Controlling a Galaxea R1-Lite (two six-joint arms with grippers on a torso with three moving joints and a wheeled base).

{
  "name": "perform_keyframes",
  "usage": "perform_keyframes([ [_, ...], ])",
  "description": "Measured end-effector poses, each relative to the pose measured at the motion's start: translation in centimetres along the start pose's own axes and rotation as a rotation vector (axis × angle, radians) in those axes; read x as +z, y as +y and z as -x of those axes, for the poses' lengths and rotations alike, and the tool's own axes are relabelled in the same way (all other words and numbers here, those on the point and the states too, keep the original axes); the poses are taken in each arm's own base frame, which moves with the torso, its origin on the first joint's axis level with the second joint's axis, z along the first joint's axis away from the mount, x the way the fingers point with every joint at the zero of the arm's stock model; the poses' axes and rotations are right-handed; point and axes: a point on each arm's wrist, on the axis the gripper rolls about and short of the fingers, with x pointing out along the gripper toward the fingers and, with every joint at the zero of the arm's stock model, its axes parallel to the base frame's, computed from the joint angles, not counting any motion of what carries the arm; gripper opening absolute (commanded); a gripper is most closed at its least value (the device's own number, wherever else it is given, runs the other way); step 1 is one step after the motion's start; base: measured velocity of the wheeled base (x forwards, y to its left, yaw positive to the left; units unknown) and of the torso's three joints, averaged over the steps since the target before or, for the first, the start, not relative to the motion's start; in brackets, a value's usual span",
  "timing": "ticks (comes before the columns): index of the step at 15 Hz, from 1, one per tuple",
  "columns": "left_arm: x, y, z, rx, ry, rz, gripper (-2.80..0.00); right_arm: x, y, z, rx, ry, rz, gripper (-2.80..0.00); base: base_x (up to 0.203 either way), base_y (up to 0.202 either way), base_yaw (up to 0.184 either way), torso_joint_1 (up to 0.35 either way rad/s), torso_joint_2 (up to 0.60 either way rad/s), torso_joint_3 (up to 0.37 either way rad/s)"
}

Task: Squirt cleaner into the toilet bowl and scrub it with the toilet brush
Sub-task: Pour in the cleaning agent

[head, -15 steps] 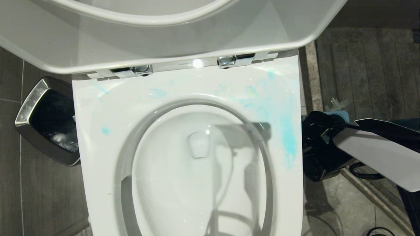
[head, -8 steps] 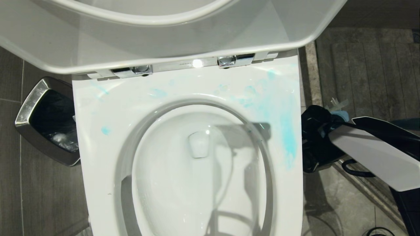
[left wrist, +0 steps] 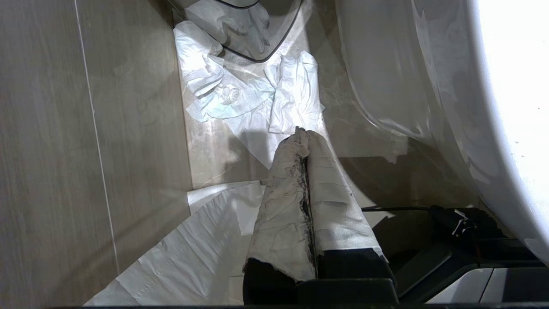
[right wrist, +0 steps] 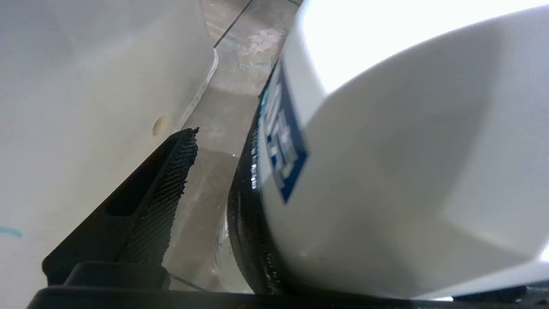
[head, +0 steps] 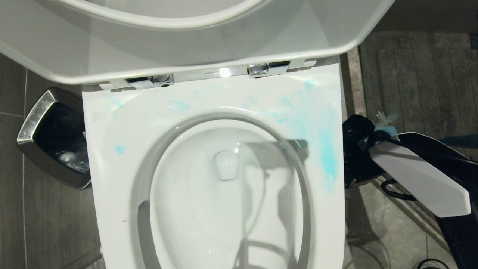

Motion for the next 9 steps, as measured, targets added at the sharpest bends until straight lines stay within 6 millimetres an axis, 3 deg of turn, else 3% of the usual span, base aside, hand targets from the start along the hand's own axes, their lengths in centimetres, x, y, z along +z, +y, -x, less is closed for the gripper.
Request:
perform_keyframes([
  [2,0.0,0.0,0.0,0.0,0.0,0.0,-2.8,-0.2,0.1,-0.1,-0.001,-0.003,0.0,0.0,0.0,0.0,0.0,0.0,0.0,0.0],
  [3,0.0,0.0,0.0,0.0,0.0,0.0,-2.8,-0.2,0.1,-0.2,-0.004,-0.01,0.001,-2.8,0.0,0.0,0.0,0.0,0.0,0.0],
  [9,0.0,0.0,0.0,0.0,0.0,0.0,-2.8,0.2,-0.1,-1.1,-0.028,-0.053,0.02,-2.8,0.0,0.0,0.0,0.0,0.0,0.0],
])
